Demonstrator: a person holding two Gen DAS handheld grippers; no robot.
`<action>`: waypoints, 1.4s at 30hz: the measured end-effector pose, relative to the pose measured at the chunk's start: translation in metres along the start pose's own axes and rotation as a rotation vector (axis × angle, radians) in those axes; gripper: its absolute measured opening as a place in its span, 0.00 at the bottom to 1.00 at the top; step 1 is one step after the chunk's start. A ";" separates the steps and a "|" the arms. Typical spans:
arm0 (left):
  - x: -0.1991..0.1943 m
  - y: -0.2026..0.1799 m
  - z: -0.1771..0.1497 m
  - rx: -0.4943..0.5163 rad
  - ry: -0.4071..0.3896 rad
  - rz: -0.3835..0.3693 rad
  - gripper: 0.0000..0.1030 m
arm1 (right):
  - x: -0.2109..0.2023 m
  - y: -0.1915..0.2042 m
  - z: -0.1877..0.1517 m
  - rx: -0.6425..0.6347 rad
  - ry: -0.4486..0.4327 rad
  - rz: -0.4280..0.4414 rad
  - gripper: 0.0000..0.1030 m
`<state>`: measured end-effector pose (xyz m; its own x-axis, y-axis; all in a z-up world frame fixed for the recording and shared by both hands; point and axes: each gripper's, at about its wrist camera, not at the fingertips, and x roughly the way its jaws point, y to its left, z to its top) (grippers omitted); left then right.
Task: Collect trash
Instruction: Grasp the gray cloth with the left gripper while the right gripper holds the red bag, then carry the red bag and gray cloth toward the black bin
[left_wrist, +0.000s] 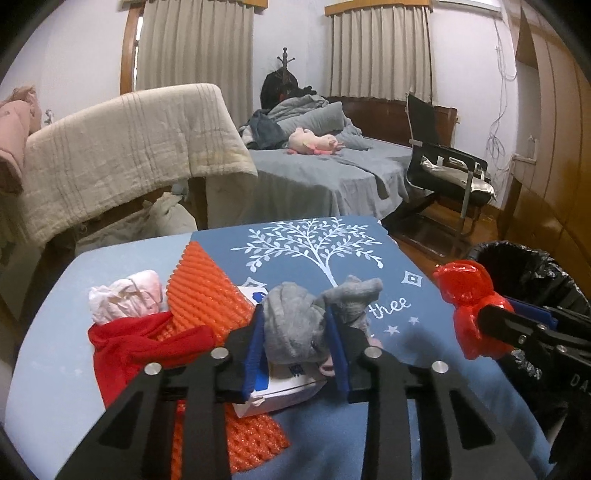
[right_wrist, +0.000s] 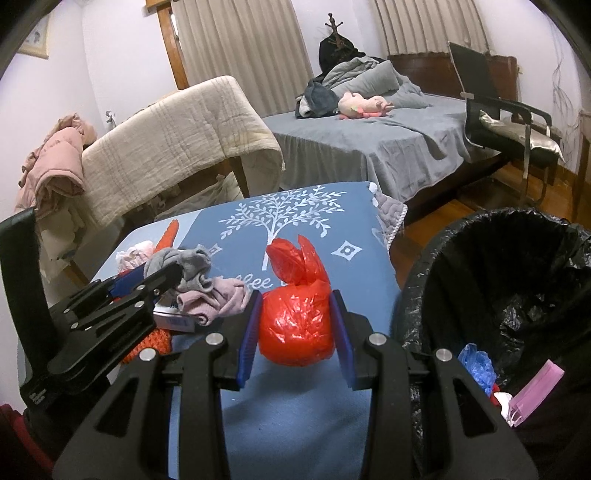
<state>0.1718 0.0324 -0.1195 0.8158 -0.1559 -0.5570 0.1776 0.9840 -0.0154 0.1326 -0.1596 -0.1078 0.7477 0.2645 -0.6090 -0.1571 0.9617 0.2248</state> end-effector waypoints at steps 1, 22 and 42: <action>-0.002 0.000 0.000 -0.003 -0.003 0.001 0.30 | 0.000 0.000 0.000 0.001 -0.001 0.000 0.34; -0.066 -0.001 0.022 -0.038 -0.114 0.046 0.28 | -0.041 0.010 0.017 -0.017 -0.092 0.022 0.34; -0.103 -0.022 0.030 -0.033 -0.149 0.028 0.28 | -0.093 0.010 0.013 -0.026 -0.157 0.002 0.34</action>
<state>0.1000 0.0246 -0.0370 0.8932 -0.1368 -0.4284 0.1374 0.9901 -0.0298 0.0700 -0.1754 -0.0385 0.8387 0.2534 -0.4821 -0.1735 0.9633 0.2046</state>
